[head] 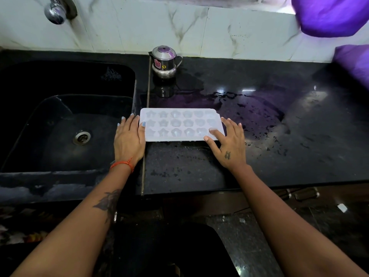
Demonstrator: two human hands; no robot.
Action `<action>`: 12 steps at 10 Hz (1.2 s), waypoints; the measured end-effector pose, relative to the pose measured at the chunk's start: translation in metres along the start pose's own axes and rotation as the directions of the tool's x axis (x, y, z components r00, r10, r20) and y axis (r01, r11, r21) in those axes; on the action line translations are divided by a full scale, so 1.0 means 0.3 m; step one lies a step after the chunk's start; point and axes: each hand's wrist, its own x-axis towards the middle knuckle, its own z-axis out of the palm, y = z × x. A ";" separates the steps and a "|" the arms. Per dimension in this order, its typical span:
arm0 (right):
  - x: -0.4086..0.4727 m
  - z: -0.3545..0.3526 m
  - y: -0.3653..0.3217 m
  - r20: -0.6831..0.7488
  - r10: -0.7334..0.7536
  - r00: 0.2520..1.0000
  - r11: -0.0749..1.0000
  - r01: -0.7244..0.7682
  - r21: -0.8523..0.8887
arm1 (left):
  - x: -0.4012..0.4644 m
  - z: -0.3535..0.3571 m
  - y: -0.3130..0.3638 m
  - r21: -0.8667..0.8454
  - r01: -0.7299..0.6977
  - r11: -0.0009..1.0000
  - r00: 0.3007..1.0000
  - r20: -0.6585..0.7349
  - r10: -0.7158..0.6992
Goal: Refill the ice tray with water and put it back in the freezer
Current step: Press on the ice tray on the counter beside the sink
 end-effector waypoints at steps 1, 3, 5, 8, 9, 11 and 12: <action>-0.003 0.003 0.001 -0.003 -0.006 1.000 1.000 0.006 0.002 | 0.003 0.001 -0.003 0.001 -0.004 1.000 1.000 0.002 0.004; -0.003 0.007 0.003 -0.026 -0.001 1.000 1.000 0.001 0.014 | 0.003 0.004 -0.005 -0.009 -0.008 1.000 1.000 -0.001 0.008; -0.008 0.005 0.001 -0.024 0.055 0.998 0.998 -0.056 -0.037 | 0.000 0.000 -0.004 -0.011 -0.011 1.000 1.000 -0.001 0.011; -0.007 -0.002 -0.008 0.001 0.050 0.999 0.999 -0.050 -0.014 | 0.003 0.001 -0.005 -0.006 -0.010 1.000 1.000 0.002 0.010; -0.007 0.000 -0.006 0.006 0.027 1.000 1.000 -0.027 -0.002 | 0.003 0.001 -0.005 -0.007 -0.008 1.000 1.000 0.000 0.008; -0.008 0.003 -0.003 -0.012 0.009 1.000 1.000 -0.008 0.015 | 0.001 0.001 -0.006 -0.010 -0.011 1.000 1.000 -0.004 0.011; -0.009 0.004 -0.003 -0.020 0.008 1.000 1.000 -0.008 0.022 | 0.001 0.002 -0.006 -0.006 -0.010 1.000 1.000 -0.004 0.010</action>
